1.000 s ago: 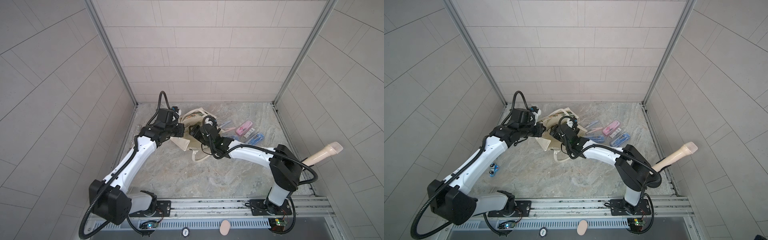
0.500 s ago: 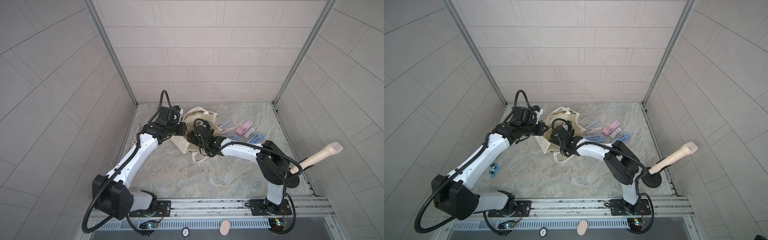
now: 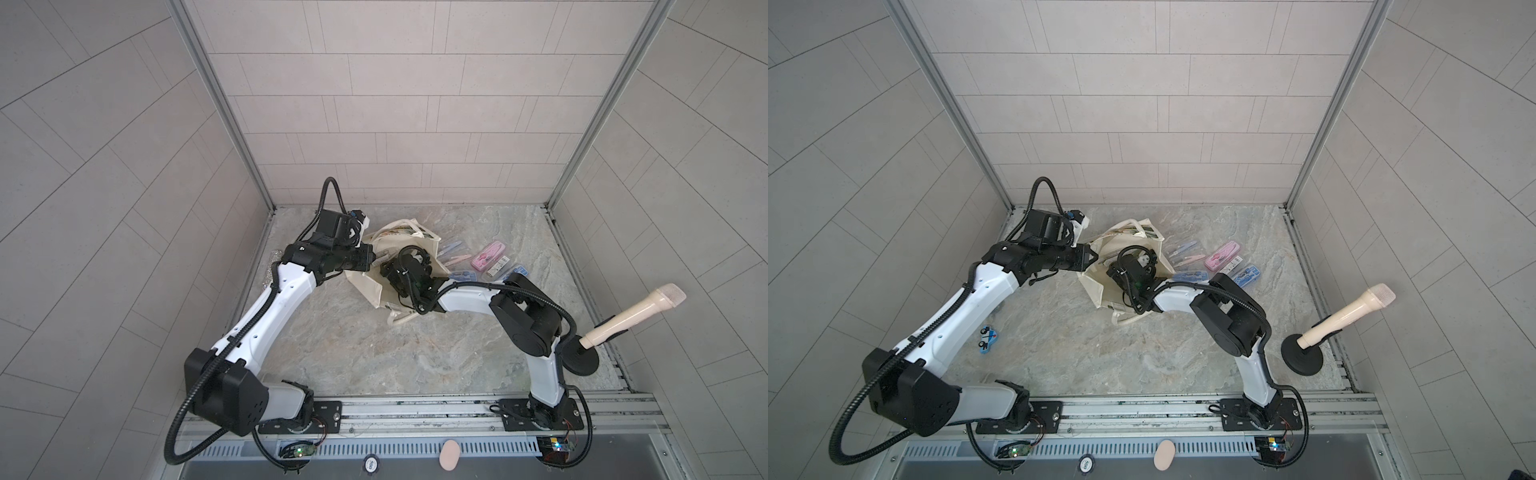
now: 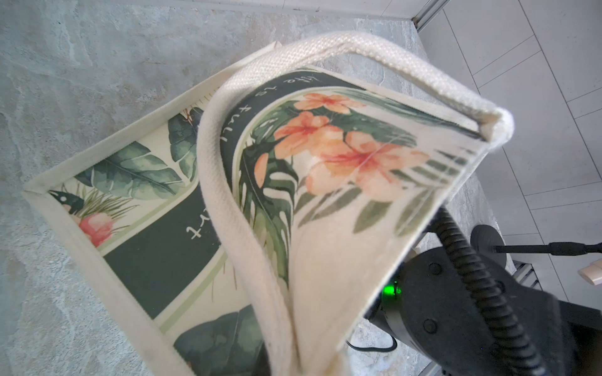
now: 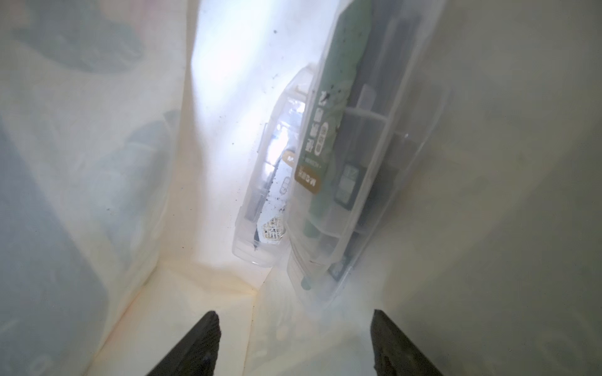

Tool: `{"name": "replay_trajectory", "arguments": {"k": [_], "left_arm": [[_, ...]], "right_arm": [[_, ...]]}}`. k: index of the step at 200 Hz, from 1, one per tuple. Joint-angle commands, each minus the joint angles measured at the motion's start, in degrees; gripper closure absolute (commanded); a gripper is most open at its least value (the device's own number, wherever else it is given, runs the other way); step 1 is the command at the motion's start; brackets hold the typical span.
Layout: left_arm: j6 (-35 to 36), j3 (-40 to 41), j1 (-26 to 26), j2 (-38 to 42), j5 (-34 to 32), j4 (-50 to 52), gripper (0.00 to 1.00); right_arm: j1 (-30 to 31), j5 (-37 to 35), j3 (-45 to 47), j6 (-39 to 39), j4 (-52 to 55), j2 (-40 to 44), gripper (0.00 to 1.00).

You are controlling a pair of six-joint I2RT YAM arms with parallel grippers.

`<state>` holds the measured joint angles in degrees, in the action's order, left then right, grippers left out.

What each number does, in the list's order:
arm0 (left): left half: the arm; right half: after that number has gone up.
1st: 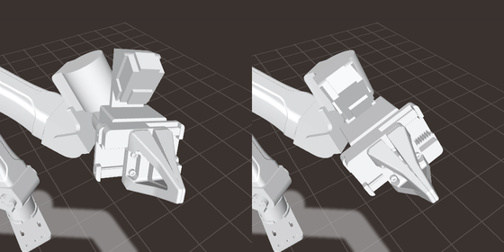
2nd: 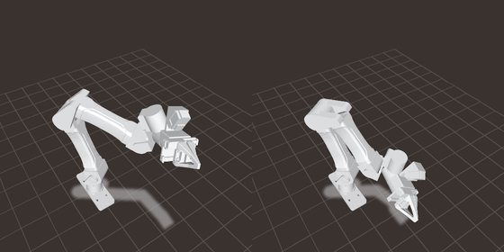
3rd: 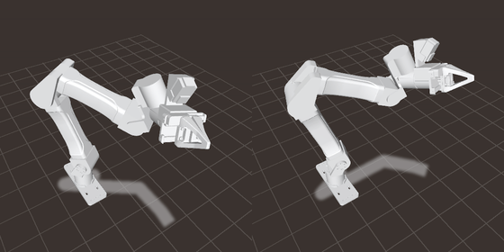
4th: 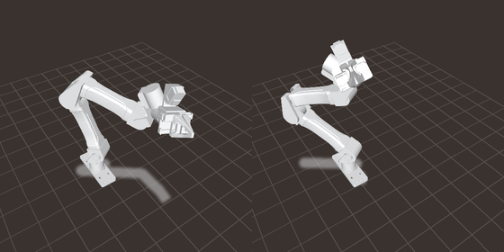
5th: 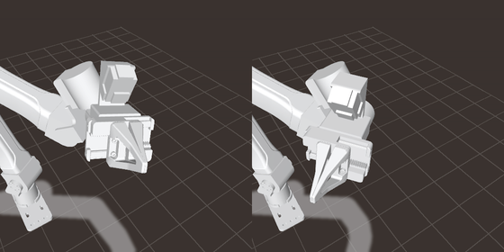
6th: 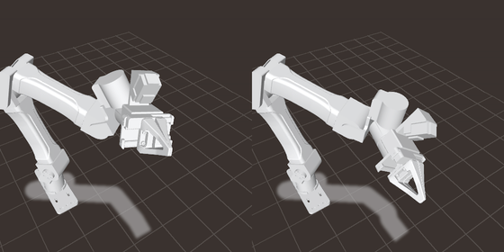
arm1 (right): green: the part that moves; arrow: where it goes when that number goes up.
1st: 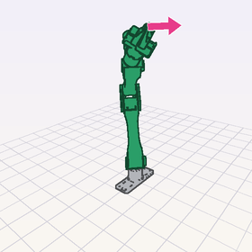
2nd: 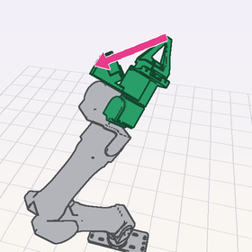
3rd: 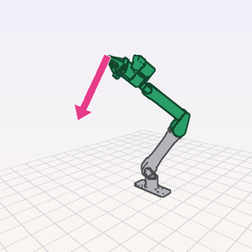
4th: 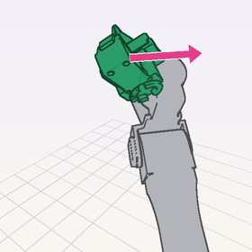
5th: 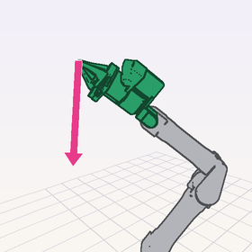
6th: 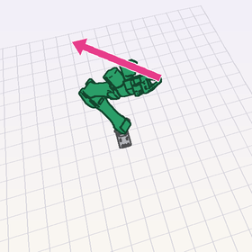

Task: Take out the compass set from the canvas bag
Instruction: Pick up the compass set from the canvas bag.

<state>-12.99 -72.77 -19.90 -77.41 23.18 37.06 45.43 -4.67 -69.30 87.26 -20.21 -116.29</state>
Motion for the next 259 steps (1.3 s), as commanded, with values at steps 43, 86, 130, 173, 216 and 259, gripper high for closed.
{"name": "replay_trajectory", "arguments": {"k": [43, 86, 130, 173, 216, 259], "left_arm": [[2.02, 6.34, 0.01, 4.63, 0.11, -0.72, 1.00], [1.88, 12.22, -0.05, 7.86, -0.88, -1.23, 1.00], [2.19, 15.82, -0.05, 9.02, -0.58, -1.37, 1.00], [1.85, 17.88, -0.05, 9.42, -3.87, -1.74, 1.00], [0.91, 17.71, 0.00, 7.59, -5.33, -2.00, 1.00], [0.55, 16.88, -0.03, 5.77, -6.52, -2.49, 1.00]], "right_arm": [[-1.20, 0.53, 1.16, 7.47, -15.53, -8.96, 0.35], [-1.99, 0.90, 1.03, 9.86, -24.46, -13.84, 0.43], [-2.79, 2.47, 0.57, 7.09, -22.16, -13.66, 0.44], [-2.98, 4.83, -1.07, 3.79, -22.90, -13.92, 0.66], [-3.41, 7.36, -1.06, 1.07, -20.08, -11.32, 0.72], [-3.86, 8.14, 1.29, 0.25, -18.66, -7.85, 0.69]]}}
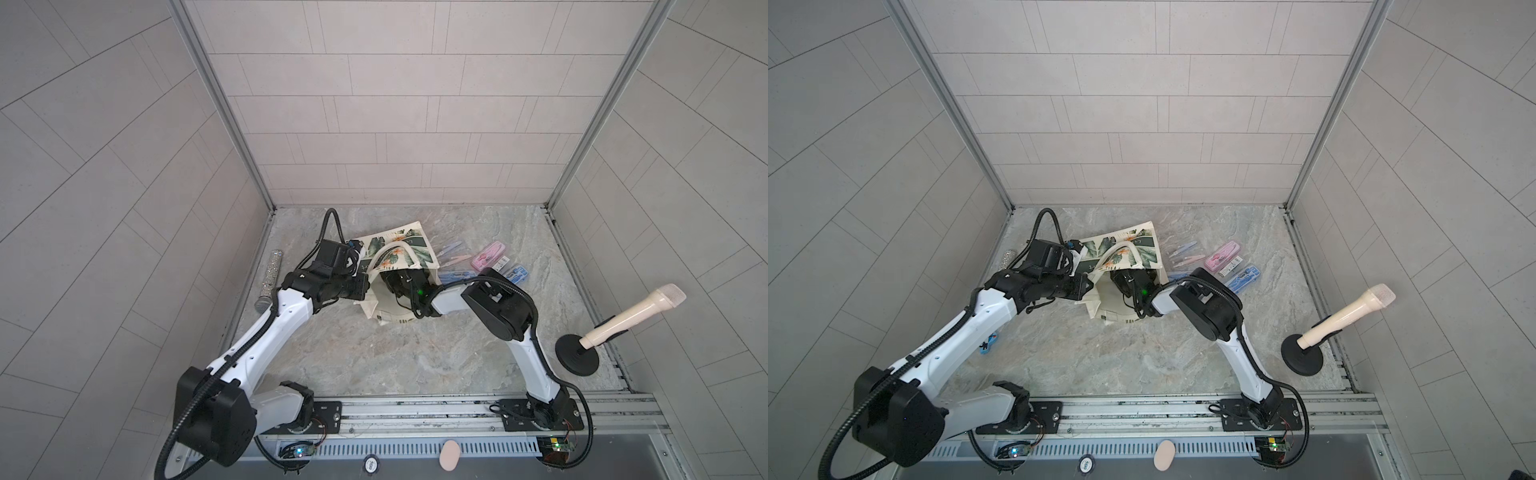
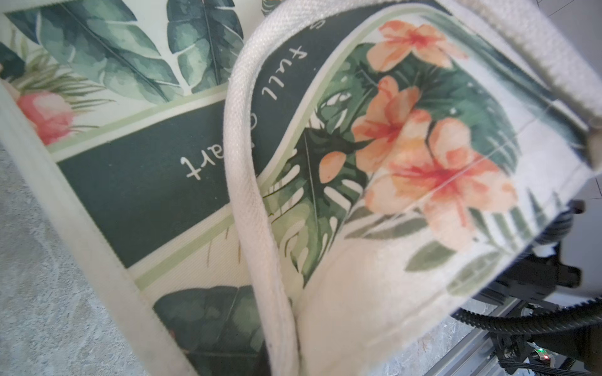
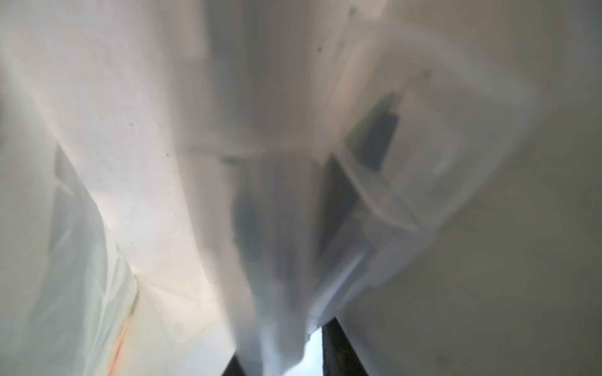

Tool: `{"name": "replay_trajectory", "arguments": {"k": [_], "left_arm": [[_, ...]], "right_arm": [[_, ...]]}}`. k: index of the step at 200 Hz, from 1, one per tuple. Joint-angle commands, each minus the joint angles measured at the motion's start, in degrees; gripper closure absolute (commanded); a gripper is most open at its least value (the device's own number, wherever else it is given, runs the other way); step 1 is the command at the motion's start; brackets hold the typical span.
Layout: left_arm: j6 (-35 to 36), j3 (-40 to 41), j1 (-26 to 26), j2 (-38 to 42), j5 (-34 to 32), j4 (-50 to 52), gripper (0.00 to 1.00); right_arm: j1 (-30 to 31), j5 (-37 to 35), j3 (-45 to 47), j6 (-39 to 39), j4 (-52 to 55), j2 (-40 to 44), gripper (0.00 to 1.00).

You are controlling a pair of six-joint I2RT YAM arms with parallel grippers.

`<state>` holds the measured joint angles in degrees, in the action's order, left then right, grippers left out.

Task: Take out the compass set from the canvas bag
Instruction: Pick up the compass set from the canvas bag.

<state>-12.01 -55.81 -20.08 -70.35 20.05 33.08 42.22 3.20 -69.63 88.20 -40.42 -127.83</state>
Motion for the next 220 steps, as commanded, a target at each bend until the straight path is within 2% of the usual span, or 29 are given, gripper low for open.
{"name": "replay_trajectory", "arguments": {"k": [1, 62, 74, 98, 110, 135, 167, 190, 220], "left_arm": [[-0.41, -0.13, 0.14, -1.29, -3.42, 1.48, 1.00], [-1.46, -1.97, 0.15, -1.73, -5.11, 2.48, 1.00], [-1.95, -1.84, 0.14, -1.64, -5.59, 2.47, 1.00], [-2.46, -1.57, 0.20, -1.23, -5.04, 2.42, 1.00], [-2.60, -1.33, 0.15, -0.90, -4.55, 2.17, 1.00], [-2.35, -0.84, 0.13, -0.26, -3.63, 1.94, 1.00], [-1.28, -0.06, 0.15, 0.94, -3.71, 2.69, 1.00], [-1.08, 1.03, 0.19, 1.93, -3.57, 2.87, 1.00], [-1.08, 2.31, 0.13, 2.70, -3.18, 2.52, 1.00]], "right_arm": [[-0.64, 0.29, 1.70, -0.68, 1.52, 3.75, 0.69], [0.15, 1.01, 4.57, -6.70, 6.01, 11.11, 0.66], [0.15, -0.35, 4.43, -8.48, 9.68, 13.22, 0.57], [-0.03, -6.15, 3.54, -9.74, 17.57, 16.84, 0.31], [-0.03, -8.16, 2.34, -8.59, 19.96, 17.03, 0.25], [-0.03, -9.22, 1.13, -4.52, 16.85, 14.27, 0.26], [-0.12, -9.70, -0.41, -0.39, 12.53, 10.14, 0.38], [-0.20, -9.88, -1.88, -0.29, 11.01, 8.21, 0.43], [-0.29, -8.73, -4.31, -0.18, 9.73, 5.96, 0.44]]}}
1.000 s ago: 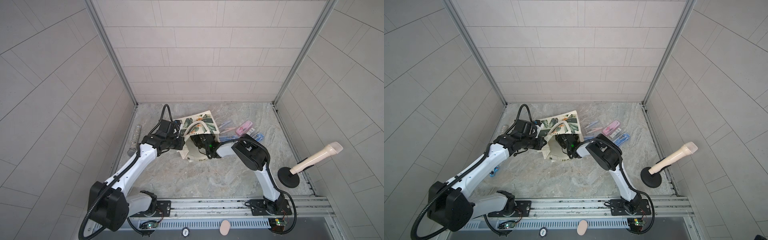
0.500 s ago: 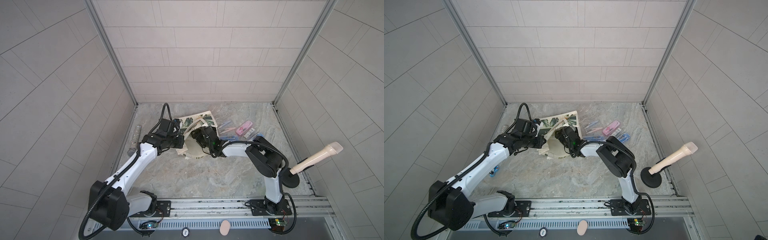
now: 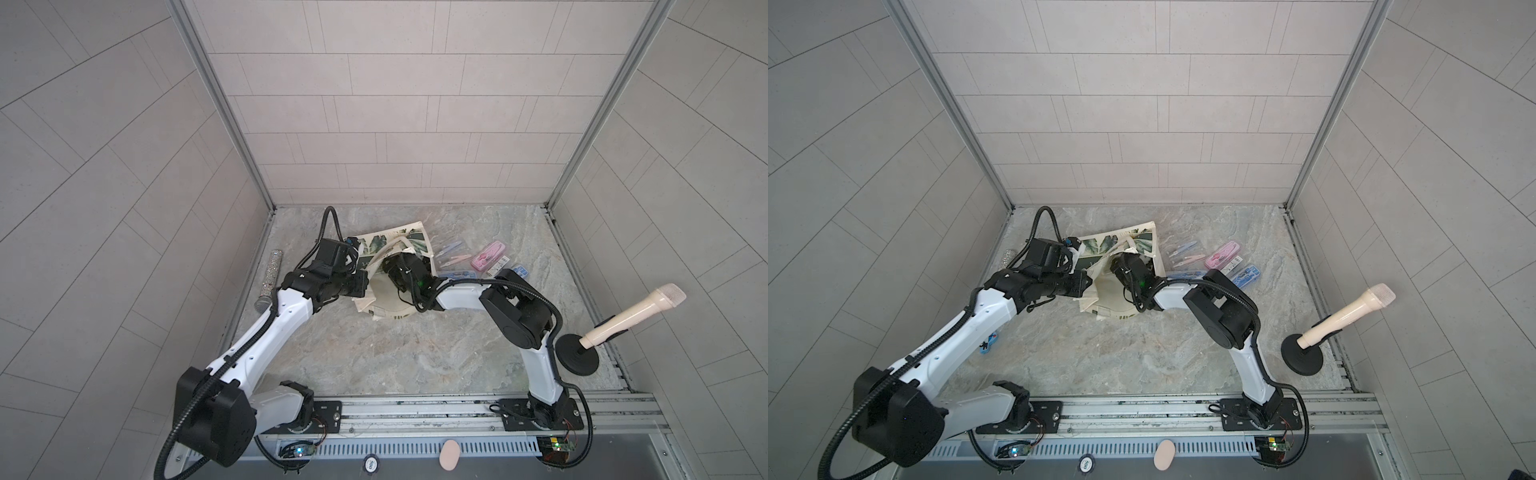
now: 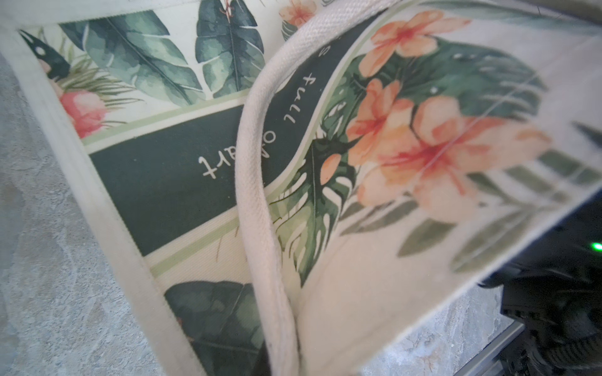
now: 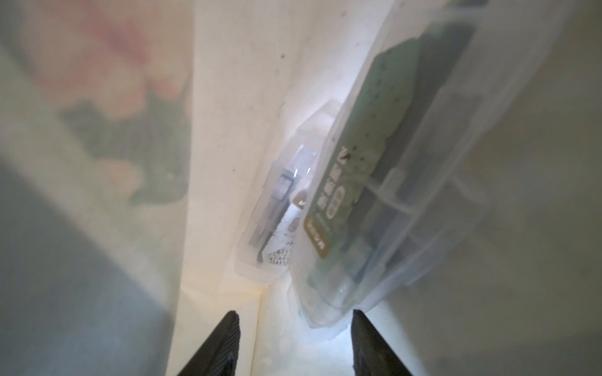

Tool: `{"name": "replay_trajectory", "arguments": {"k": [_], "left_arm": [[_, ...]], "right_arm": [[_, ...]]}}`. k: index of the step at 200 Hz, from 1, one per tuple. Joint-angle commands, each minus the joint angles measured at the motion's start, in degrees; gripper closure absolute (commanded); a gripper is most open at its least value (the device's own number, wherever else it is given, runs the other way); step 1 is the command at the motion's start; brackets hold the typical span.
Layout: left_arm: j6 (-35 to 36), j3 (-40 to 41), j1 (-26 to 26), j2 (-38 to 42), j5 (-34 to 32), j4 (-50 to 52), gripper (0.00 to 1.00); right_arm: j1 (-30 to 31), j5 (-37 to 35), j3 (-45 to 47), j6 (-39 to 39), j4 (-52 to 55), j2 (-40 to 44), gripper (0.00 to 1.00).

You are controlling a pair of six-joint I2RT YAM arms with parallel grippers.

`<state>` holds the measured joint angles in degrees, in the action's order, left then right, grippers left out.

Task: Take out the compass set from the canvas bag
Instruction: Pick up the compass set from the canvas bag.

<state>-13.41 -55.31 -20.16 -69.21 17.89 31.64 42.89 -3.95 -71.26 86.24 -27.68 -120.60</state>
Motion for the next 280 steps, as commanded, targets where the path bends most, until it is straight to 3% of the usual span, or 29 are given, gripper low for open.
{"name": "replay_trajectory", "arguments": {"k": [1, 62, 126, 168, 227, 280], "left_arm": [[0.31, 1.84, 0.21, 1.59, -1.01, 3.96, 1.00], [0.86, 3.13, 0.28, 1.87, -0.31, 3.80, 1.00], [0.40, 3.20, 0.25, 2.57, 0.00, 3.59, 1.00], [-0.40, 4.01, 0.23, 3.97, -0.22, 2.28, 1.00], [-0.69, 4.33, 0.23, 4.15, 0.22, 2.11, 1.00], [-0.92, 4.60, 0.22, 4.78, 0.31, 2.01, 1.00]], "right_arm": [[-0.97, -1.54, -2.75, 1.76, -3.00, -1.34, 0.44], [-1.06, -2.56, -2.54, 4.06, -12.95, -4.71, 0.43], [-1.01, -3.09, -2.92, 4.90, -11.53, -5.93, 0.46], [-1.49, -4.58, -3.38, 6.86, -11.69, -7.31, 0.54], [-1.67, -6.19, -5.98, 8.16, -11.15, -9.33, 0.48], [-1.85, -5.78, -6.69, 8.47, -12.78, -10.58, 0.56]]}}
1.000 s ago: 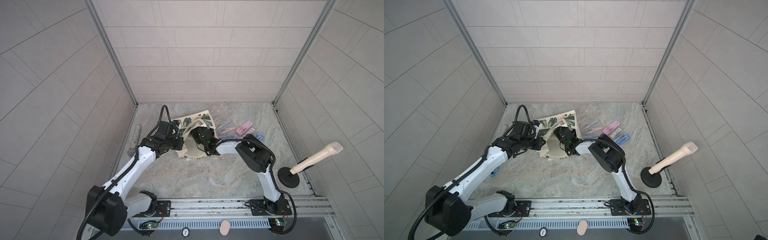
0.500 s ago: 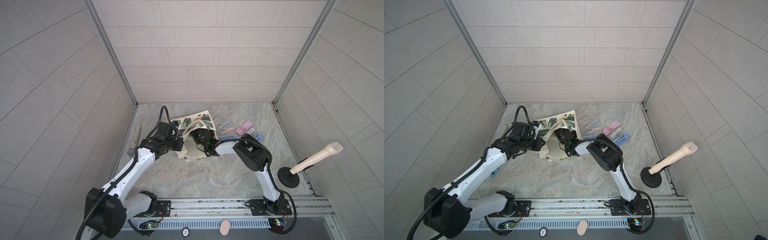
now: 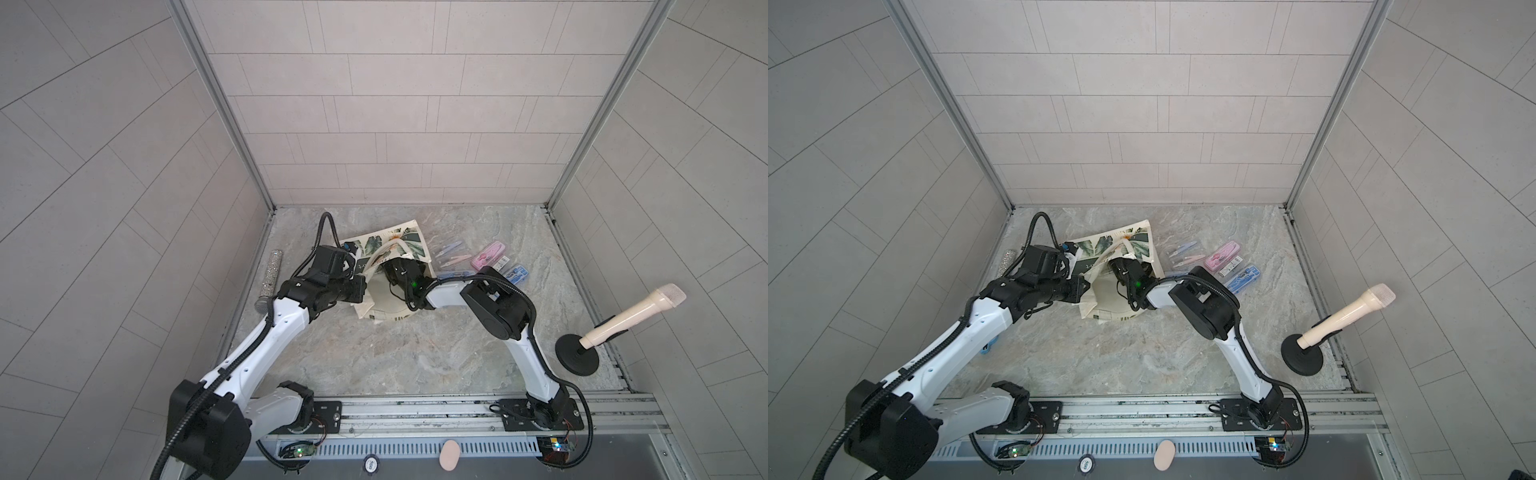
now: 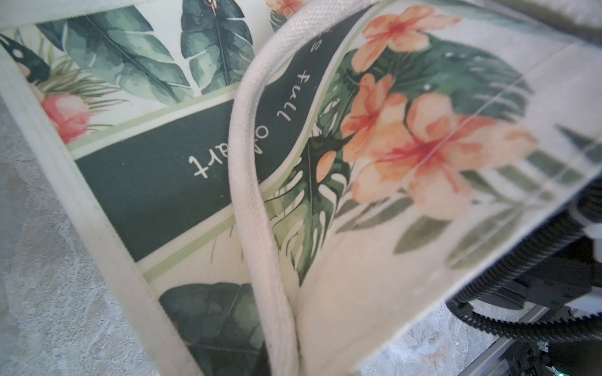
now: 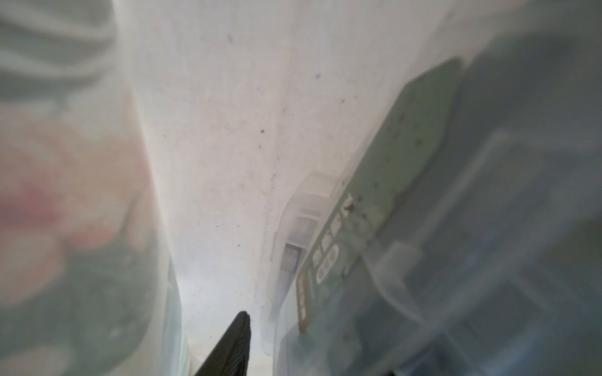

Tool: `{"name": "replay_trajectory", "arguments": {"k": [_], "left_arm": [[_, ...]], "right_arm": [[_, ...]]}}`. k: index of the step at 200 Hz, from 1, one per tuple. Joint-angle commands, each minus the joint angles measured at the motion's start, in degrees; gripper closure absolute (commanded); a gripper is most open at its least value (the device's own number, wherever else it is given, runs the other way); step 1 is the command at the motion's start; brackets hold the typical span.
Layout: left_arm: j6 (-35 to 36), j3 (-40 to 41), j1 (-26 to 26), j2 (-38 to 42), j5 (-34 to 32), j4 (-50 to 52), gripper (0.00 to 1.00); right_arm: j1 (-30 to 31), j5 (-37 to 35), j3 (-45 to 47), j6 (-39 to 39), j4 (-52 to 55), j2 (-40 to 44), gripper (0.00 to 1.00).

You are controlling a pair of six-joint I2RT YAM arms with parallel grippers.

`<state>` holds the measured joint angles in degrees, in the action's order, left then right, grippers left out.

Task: Take out the compass set from the canvas bag
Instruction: Pick up the compass set from the canvas bag.

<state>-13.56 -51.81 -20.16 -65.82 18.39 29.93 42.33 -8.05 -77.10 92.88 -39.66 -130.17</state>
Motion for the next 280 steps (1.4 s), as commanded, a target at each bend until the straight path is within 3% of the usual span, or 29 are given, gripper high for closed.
{"name": "replay_trajectory", "arguments": {"k": [1, 216, 280], "left_arm": [[-0.76, 1.10, 0.21, 1.39, -0.20, 3.68, 1.00], [-3.49, 0.06, 0.23, 2.12, -0.70, 1.54, 1.00], [-3.52, -0.98, 0.27, 2.03, -1.85, 1.86, 1.00]], "right_arm": [[-1.28, -1.60, -0.86, 1.80, -0.83, -0.99, 0.56], [2.03, 4.97, 7.05, -1.74, -4.26, 4.98, 0.87], [5.09, 9.24, 8.92, -2.32, -2.22, 8.67, 0.87]]}}
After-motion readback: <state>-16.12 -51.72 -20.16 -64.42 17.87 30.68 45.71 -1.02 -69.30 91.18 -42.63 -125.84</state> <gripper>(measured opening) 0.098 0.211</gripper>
